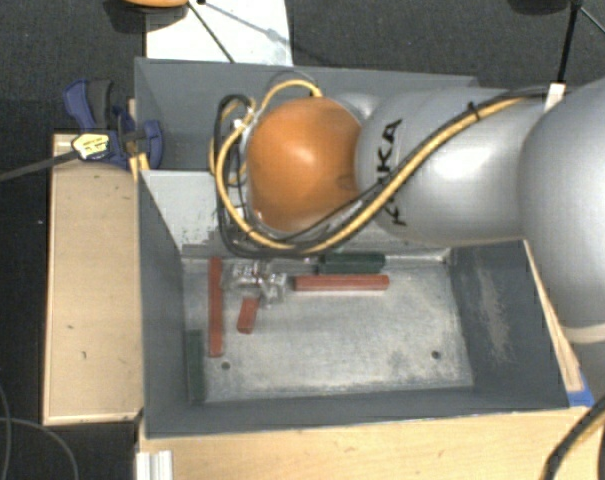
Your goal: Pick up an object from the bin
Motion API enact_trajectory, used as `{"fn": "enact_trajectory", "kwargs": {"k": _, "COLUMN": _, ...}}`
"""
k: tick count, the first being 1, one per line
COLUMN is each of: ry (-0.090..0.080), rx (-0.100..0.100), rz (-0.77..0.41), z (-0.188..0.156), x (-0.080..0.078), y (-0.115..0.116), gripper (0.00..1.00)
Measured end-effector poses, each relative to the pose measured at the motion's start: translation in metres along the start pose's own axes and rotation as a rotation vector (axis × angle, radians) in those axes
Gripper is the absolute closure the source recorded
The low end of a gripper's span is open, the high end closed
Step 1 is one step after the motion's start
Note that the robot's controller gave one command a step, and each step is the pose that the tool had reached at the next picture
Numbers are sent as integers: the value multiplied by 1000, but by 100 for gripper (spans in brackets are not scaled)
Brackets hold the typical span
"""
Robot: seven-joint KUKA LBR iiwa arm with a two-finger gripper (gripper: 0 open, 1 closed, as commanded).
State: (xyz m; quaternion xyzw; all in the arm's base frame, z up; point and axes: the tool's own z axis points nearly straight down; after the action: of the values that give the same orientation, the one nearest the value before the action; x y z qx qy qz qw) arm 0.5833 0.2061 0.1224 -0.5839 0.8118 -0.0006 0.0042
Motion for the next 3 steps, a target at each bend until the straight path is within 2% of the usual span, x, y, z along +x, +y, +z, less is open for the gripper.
{"fn": "enact_trajectory", "kwargs": {"k": 3, "ry": 1, "rx": -3, "rz": 5, "z": -6, "x": 0, "y": 0, "gripper": 100}}
